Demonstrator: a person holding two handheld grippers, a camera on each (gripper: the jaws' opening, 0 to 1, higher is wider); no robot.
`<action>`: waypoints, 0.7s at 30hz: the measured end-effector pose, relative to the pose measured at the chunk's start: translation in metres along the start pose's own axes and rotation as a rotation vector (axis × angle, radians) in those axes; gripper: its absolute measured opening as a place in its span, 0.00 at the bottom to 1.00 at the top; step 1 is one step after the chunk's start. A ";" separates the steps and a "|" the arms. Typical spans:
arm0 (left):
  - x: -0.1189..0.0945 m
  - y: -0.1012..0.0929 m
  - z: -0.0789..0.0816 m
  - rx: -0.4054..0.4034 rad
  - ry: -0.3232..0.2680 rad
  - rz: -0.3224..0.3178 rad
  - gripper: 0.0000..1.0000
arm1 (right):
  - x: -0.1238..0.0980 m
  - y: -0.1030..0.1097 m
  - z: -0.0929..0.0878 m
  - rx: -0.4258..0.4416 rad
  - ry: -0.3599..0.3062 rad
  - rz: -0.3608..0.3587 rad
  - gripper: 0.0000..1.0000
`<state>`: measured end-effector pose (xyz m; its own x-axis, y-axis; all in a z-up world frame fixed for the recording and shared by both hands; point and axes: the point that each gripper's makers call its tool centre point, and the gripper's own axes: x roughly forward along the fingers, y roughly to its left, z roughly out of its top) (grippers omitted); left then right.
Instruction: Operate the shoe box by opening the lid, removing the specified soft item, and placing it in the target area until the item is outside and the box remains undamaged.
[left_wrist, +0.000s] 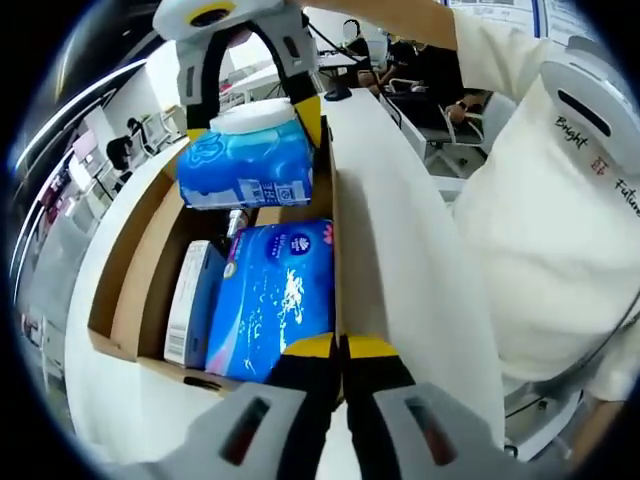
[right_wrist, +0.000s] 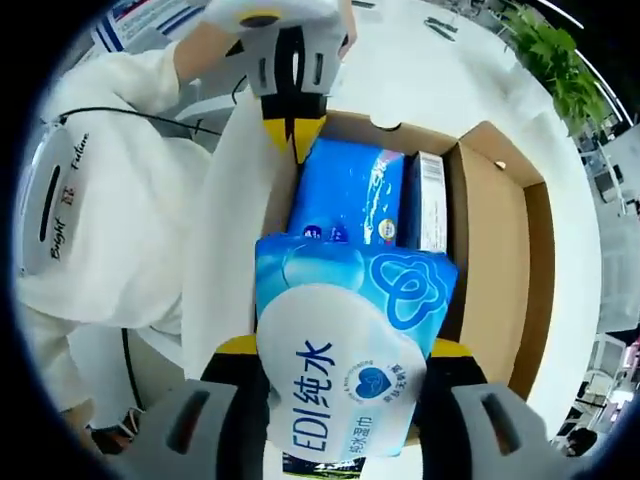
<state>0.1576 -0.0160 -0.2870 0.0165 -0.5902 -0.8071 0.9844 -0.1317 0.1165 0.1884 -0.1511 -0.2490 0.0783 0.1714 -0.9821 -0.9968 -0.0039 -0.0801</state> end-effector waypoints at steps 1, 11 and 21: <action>0.000 0.000 0.000 0.001 0.000 0.001 0.01 | -0.001 0.000 -0.001 -0.003 0.013 -0.002 0.58; 0.000 -0.001 0.000 -0.002 0.002 0.004 0.01 | -0.018 -0.004 -0.014 -0.012 0.076 -0.012 0.58; 0.000 -0.001 0.000 -0.006 0.001 0.003 0.01 | -0.040 -0.002 -0.016 -0.055 0.078 -0.044 0.58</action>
<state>0.1569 -0.0159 -0.2876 0.0199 -0.5896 -0.8074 0.9853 -0.1253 0.1159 0.1876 -0.1735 -0.2119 0.1247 0.0958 -0.9876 -0.9901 -0.0523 -0.1301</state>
